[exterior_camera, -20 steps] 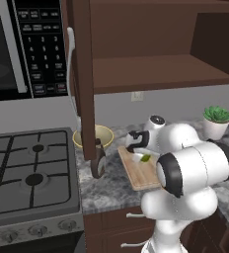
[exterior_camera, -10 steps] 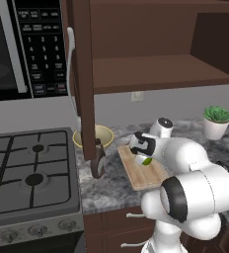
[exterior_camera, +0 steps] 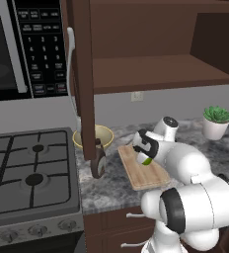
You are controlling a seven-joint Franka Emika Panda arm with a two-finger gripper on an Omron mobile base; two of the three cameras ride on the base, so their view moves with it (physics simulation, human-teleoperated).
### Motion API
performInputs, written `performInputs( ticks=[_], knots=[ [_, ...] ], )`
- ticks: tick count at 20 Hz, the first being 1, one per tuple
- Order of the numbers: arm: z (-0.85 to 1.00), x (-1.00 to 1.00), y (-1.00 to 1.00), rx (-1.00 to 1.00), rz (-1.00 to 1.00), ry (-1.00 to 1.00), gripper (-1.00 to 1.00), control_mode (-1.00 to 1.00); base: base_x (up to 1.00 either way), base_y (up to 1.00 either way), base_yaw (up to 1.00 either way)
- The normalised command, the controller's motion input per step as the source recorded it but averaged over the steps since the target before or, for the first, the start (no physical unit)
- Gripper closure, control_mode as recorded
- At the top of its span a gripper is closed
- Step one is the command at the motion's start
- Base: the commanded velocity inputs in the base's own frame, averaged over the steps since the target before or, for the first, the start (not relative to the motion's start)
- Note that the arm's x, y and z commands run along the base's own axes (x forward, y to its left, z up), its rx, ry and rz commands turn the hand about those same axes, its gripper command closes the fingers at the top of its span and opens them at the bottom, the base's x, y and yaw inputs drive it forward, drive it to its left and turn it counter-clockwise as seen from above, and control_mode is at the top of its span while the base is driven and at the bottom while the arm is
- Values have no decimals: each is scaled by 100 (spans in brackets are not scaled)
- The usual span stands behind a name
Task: Open the cabinet. Place the bowl and condiment on the counter. Then place the lime and garlic on the cutting board.
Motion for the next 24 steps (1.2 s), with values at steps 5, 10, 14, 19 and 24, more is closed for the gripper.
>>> performInputs(
  ticks=[5,10,14,19,24],
  knots=[
    [24,-3,-18,7,-15,13,-100,-100,0,0,0],
    [9,0,-11,5,-16,18,-100,-100,0,0,0],
    [9,0,-8,4,-17,16,-100,-100,0,0,0],
    [8,0,-6,1,-18,12,-100,-100,0,0,0],
    [11,0,-5,-5,-18,3,-100,-100,0,0,0]
  ],
)
